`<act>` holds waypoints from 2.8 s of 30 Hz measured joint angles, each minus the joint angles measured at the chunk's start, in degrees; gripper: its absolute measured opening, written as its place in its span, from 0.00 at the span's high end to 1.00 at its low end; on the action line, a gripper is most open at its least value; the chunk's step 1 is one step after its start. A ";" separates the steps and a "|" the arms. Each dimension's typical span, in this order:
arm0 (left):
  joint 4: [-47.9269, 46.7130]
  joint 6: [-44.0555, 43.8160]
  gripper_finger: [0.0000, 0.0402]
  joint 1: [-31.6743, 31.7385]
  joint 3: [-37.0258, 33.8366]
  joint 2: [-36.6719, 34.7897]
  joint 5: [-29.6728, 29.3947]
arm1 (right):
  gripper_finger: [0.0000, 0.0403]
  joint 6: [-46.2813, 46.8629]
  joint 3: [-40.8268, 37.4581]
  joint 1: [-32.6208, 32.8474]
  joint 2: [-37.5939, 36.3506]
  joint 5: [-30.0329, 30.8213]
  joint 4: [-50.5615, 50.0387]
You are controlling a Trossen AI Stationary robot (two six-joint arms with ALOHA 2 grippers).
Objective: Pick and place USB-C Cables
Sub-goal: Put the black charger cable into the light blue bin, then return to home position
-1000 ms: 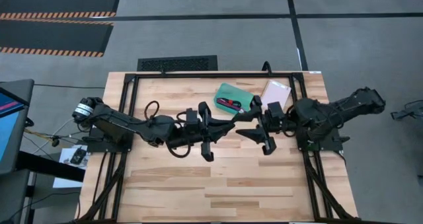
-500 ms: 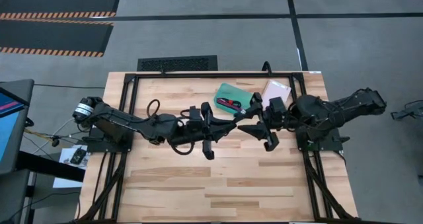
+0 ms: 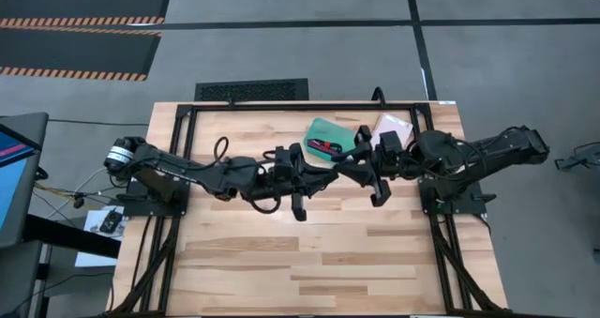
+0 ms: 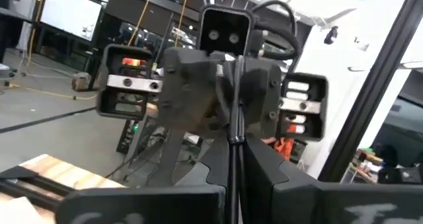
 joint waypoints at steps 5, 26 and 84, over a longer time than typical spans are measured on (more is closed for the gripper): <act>-3.31 -0.29 0.97 0.74 -0.02 -0.02 0.18 | 0.91 1.32 0.00 -0.13 -0.11 0.30 -2.38; -38.47 -0.90 0.45 0.20 -0.03 -6.18 3.80 | 0.91 0.69 26.17 -18.81 8.25 9.85 -66.90; -51.39 -31.76 0.60 -2.05 -12.23 -14.83 -0.05 | 0.49 -11.26 27.14 -41.07 39.34 -8.13 -74.04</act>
